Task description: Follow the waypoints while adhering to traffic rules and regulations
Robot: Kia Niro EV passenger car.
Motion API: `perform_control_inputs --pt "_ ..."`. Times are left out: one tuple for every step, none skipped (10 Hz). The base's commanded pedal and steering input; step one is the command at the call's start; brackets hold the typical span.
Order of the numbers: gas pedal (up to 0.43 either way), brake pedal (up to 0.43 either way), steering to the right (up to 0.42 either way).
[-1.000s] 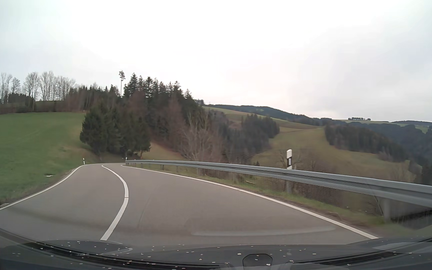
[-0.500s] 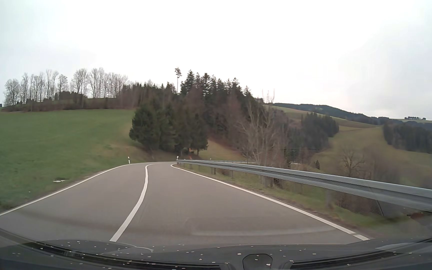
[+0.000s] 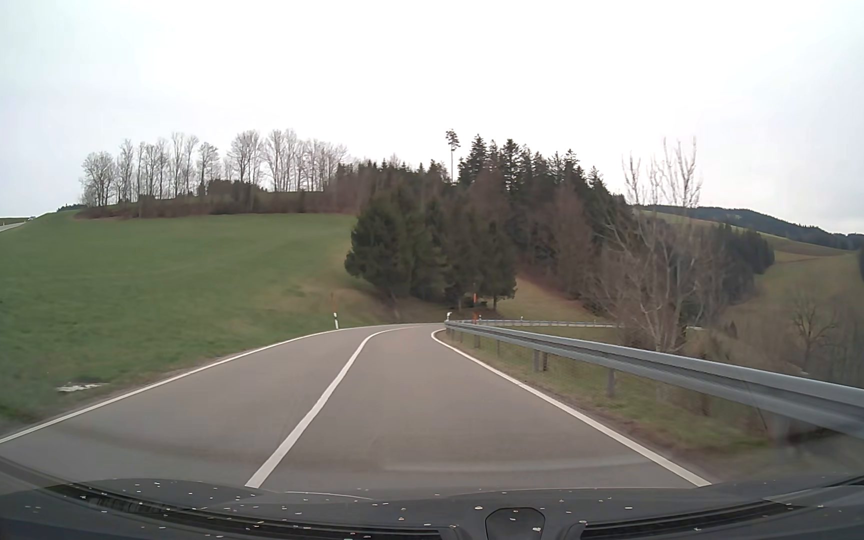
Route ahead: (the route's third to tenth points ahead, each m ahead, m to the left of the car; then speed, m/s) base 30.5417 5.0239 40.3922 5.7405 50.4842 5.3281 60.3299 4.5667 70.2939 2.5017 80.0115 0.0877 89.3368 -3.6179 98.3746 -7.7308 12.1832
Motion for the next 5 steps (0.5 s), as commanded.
perform_control_inputs --pt "0.209 0.000 -0.080" --pt "0.209 0.000 -0.068" --pt "0.209 0.000 -0.060" --pt "0.197 0.000 -0.053" --pt "0.197 0.000 -0.047"
